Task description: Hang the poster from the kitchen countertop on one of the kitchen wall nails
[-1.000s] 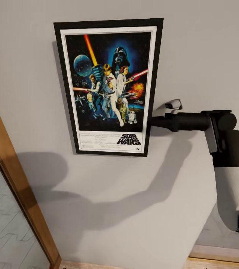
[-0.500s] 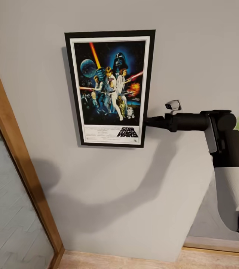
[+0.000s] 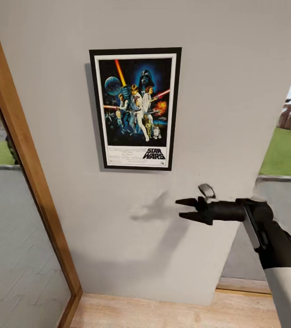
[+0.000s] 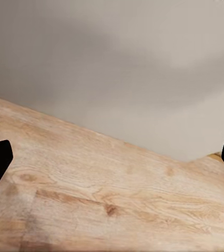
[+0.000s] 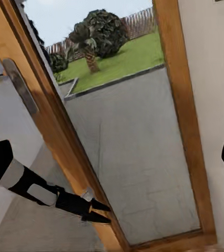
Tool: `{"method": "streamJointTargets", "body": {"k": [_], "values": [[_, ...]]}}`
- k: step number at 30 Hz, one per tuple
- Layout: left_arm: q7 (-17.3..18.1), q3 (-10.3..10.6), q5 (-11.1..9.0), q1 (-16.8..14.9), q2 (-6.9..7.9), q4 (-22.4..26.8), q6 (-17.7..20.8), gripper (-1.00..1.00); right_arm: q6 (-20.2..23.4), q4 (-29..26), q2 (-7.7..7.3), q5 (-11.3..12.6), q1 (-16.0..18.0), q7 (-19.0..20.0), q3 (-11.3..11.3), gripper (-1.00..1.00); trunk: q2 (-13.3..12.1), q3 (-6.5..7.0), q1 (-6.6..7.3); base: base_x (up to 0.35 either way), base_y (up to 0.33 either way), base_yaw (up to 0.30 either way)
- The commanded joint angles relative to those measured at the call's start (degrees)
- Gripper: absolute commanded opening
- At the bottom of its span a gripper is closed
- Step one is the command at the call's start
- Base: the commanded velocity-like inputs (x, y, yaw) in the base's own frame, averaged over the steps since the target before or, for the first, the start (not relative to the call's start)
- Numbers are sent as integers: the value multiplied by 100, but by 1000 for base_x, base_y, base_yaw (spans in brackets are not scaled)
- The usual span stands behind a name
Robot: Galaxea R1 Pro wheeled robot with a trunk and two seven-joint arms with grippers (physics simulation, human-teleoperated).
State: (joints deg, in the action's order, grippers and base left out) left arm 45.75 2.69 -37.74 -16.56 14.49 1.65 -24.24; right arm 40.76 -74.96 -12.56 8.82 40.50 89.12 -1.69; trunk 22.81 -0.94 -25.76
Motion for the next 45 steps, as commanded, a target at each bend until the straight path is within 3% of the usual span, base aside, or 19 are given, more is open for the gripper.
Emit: {"method": "streamJointTargets", "body": {"k": [1,4,6,8,10,11,12,15,18,19,22,25,26,29,30,34,40,45], "values": [[13,29,-27,-5,4,-7,-28,100,-420,2,-56,7,-834,37,-280,100,11,-9,-3,-9,0,0],[12,29,-28,-5,8,-7,-23,100,-1146,55,-122,-13,-1899,45,-654,100,11,-9,-3,-4,0,0],[9,29,-28,-5,8,-7,-22,100,-1453,119,-140,-21,-2291,45,-781,100,11,-9,-3,-2,0,0],[-4,29,-28,-5,9,-7,-15,100,-2047,450,-187,-41,-2957,40,-1122,100,11,-9,-3,-1,0,0],[-10,29,-26,-5,9,-4,-14,100,-2362,767,-205,-71,-3196,30,-1269,100,11,-9,-3,0,0,0],[-18,29,-25,-5,9,-2,-12,100,-2711,1198,-227,-115,-3355,15,-1373,100,11,-9,-3,0,0,0],[-27,29,-24,-4,10,0,-12,100,-3290,2006,-312,-168,-3493,-6,-1480,100,11,-9,-3,0,0,0],[-39,35,-22,-5,3,1,-11,100,-4189,3580,-469,-218,-3599,-293,-1583,100,11,-9,-3,0,0,0],[-45,39,-17,-5,2,1,-11,100,-4444,4434,-543,-233,-3625,-1050,-1586,100,11,-9,-3,0,0,0],[-46,40,-16,-5,1,1,-11,100,-4469,4575,-551,-235,-3627,-1246,-1583,100,11,-9,-3,0,0,0],[-48,45,-15,-5,1,2,-11,100,-4534,5204,-554,-239,-3635,-2543,-1562,100,11,-9,-3,0,0,0],[-48,46,-15,-5,1,2,-11,100,-4542,5366,-540,-240,-3637,-3098,-1549,100,11,-9,-3,0,0,0],[-55,47,-10,-5,1,2,-16,100,-4546,5501,-495,-241,-3638,-3689,-1491,100,11,-9,-3,0,0,0],[-74,47,-8,-5,1,2,-16,100,-4549,5602,-449,-239,-3641,-3901,-1401,100,11,-9,-3,0,0,0],[-102,47,-6,-5,1,2,-19,100,-4566,6512,-356,-219,-3640,-4867,-1337,100,11,-9,-3,0,0,0],[-106,47,-6,-5,1,2,-23,100,-4568,6806,-216,-216,-3639,-5827,-1334,100,11,-9,-3,0,0,0],[-105,47,-6,-5,1,2,-26,100,-4569,7081,-120,-208,-3638,-6910,-1334,100,11,-9,-3,0,0,0],[-102,47,-6,-5,1,2,-28,100,-4567,7145,-85,-205,-3637,-7304,-1332,100,11,-9,-3,0,0,0]]}}
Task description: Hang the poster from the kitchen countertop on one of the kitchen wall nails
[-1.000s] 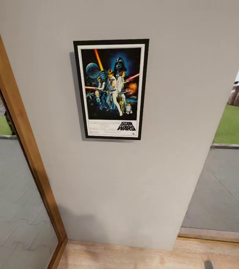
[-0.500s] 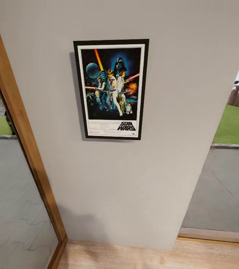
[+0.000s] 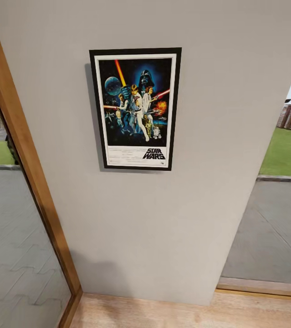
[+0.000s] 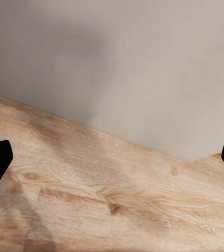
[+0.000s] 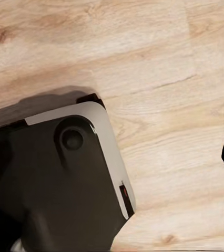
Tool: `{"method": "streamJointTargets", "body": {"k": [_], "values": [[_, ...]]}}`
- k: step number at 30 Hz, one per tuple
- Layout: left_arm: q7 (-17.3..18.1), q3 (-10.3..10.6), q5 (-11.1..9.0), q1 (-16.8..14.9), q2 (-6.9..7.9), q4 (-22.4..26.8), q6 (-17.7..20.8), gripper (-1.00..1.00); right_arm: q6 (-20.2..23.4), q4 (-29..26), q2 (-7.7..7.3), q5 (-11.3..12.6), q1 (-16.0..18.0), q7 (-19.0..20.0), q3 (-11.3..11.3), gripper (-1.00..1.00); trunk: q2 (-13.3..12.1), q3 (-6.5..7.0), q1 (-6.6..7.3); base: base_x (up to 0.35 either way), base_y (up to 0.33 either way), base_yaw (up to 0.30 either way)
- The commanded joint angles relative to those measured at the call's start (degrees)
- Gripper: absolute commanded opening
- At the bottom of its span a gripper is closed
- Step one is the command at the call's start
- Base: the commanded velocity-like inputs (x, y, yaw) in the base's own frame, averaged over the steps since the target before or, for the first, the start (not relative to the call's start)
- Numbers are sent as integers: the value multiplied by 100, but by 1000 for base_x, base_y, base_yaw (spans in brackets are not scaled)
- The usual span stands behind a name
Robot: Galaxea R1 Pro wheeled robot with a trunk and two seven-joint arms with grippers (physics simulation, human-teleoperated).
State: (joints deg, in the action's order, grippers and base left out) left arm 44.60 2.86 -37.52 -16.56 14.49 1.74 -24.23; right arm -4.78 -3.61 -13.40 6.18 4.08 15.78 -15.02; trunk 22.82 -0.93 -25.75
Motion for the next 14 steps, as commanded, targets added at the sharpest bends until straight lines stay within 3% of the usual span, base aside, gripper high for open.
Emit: {"method": "streamJointTargets", "body": {"k": [1,14], "values": [[13,31,-27,-5,1,-7,-29,100,-13,13,1,62,5,9,2,100,10,-10,-3,0,0,0],[6,31,-27,-5,1,-7,-33,100,-14,26,12,67,5,-73,-1,100,10,-10,-3,0,0,0]]}}
